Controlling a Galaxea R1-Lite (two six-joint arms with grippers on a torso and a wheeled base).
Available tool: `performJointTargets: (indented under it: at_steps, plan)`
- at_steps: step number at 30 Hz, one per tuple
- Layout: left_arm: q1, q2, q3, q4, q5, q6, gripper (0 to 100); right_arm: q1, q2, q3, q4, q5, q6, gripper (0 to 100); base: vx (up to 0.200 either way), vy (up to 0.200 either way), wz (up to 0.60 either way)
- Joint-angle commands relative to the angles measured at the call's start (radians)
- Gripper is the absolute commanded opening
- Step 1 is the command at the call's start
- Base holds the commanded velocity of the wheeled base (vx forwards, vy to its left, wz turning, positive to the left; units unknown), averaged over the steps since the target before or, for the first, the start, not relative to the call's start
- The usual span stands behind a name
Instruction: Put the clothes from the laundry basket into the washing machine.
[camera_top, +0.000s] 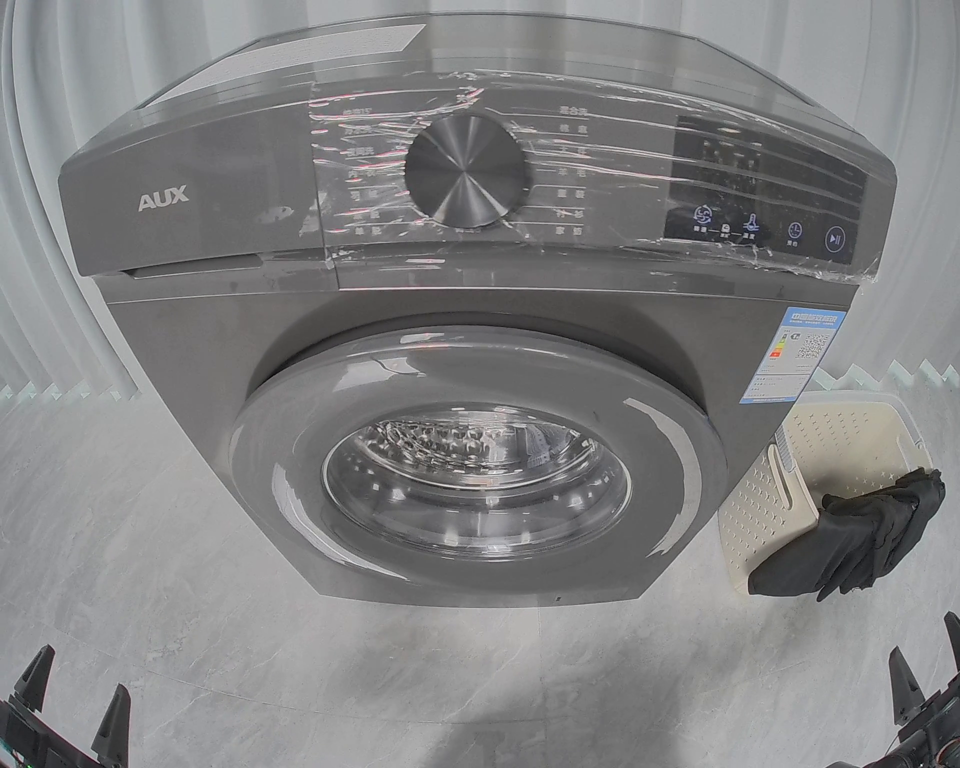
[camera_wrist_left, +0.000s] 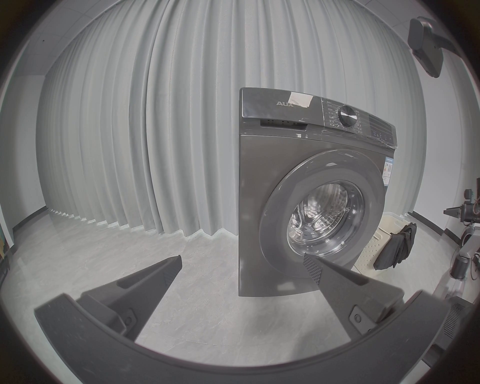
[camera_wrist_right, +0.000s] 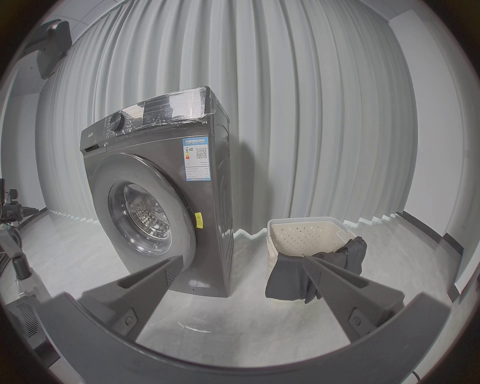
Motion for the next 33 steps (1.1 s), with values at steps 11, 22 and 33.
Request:
performJointTargets:
  at_steps: [11,22,33]
  plan:
    - [0.001,-0.018,0.016,0.000,-0.002,0.000,100,-0.002,-0.017,0.016,0.000,0.002,0.012,100,0.000,0.000,0.00]
    - [0.001,-0.018,0.016,0.000,-0.001,0.009,100,0.004,0.114,-0.272,0.000,0.172,0.055,100,0.000,0.000,0.00]
    - [0.001,-0.018,0.016,0.000,-0.002,0.006,100,0.009,0.611,-0.196,-0.069,0.528,-0.077,100,0.055,0.000,0.00]
